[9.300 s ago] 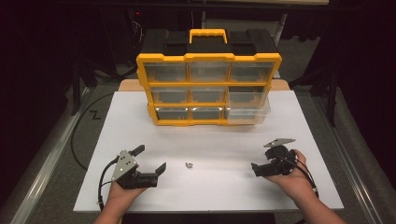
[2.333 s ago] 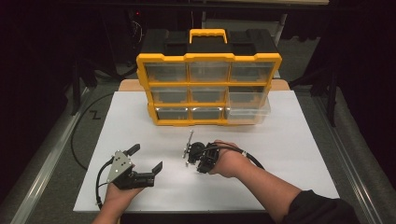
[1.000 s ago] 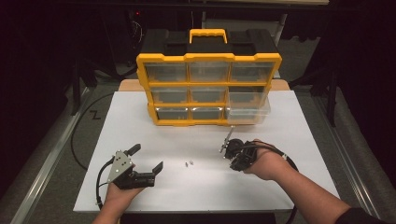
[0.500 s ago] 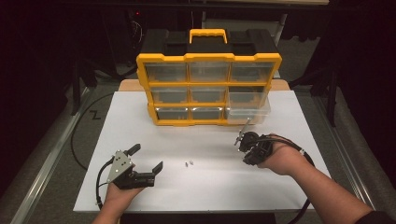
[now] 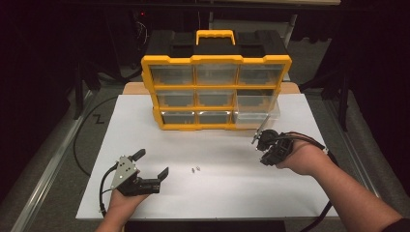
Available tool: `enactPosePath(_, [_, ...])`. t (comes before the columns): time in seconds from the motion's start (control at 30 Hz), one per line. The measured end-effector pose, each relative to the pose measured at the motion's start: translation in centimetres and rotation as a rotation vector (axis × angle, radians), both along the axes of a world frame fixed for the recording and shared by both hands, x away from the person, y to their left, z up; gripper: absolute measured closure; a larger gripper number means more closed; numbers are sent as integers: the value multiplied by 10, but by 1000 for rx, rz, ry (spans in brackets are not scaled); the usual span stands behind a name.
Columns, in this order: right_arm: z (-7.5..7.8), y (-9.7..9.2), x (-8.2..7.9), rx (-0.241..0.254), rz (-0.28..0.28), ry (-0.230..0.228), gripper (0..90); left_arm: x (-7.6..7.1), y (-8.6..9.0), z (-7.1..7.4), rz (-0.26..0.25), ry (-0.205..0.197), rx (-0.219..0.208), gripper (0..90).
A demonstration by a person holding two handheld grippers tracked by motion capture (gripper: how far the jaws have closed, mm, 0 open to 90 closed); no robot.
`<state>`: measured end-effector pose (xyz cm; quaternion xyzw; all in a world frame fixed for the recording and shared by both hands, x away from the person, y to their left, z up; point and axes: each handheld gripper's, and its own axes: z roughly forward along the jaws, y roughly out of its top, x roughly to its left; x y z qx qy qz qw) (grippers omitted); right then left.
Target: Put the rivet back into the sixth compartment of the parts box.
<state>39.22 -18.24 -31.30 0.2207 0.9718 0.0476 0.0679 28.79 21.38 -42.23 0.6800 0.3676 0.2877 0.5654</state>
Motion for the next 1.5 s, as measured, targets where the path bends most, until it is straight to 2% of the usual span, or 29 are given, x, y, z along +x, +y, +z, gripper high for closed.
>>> enactPosePath(0.53, [25, 2, 5, 5, 5, -1, 841, 0, 1, 0, 1, 1, -3, 4])
enactPosePath(1.1, [44, 0, 14, 14, -10, -12, 840, -2, 2, 1, 6, -8, -2, 4])
enactPosePath(1.2, [48, -1, 16, 6, -5, -11, 840, -2, 2, 1, 5, -10, -2, 4])
enactPosePath(1.33, [53, 0, 18, 11, -26, -17, 840, -2, 2, 1, 5, -10, -3, 4])
enactPosePath(1.5, [59, 1, 20, 0, -16, -24, 840, -2, 1, 1, 5, -13, -7, 4])
